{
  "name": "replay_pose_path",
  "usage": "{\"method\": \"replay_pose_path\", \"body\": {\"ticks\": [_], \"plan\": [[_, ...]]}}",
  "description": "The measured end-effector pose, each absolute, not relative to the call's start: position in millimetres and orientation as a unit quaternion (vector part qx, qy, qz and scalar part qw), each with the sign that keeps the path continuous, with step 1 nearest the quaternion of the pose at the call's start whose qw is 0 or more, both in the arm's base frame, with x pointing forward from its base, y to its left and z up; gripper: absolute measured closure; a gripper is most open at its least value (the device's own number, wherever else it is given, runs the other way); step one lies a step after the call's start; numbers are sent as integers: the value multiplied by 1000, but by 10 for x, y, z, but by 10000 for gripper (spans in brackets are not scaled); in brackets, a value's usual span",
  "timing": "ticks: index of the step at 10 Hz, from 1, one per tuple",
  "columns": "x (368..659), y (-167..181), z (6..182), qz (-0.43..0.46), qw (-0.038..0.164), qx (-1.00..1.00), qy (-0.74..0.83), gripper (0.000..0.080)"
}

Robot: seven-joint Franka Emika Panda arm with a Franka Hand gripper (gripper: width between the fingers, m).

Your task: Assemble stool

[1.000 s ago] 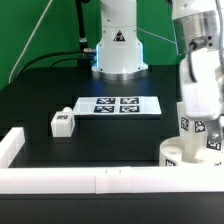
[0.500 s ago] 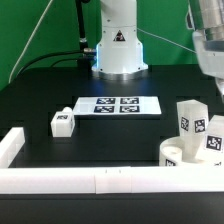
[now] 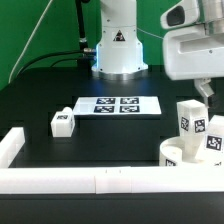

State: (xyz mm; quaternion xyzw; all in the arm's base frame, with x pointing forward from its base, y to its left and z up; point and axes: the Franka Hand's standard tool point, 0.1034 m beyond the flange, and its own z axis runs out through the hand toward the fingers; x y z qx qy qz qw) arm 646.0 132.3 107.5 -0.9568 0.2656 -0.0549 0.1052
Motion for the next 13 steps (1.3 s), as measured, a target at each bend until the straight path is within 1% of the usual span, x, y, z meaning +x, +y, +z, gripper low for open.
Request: {"method": "replay_pose_path", "body": {"ticks": [1,3,4,5,7,11,12,13], "plan": [[6479,1309,1069,-71,105,-959,255,150],[6477,1274,1062,-77,92,-975,187,150],[6476,1249,1057,-82,81,-985,130,150],[6471,1220,1054,-81,59,-995,20,150],[6465,1311,1096,-67,26,-989,-126,150],[6446,1226,1074,-60,5,-965,-254,150],[6442,1205,1036,-60,-4,-952,-300,150],[6435,1186,921,-55,-18,-933,-355,150]]}}
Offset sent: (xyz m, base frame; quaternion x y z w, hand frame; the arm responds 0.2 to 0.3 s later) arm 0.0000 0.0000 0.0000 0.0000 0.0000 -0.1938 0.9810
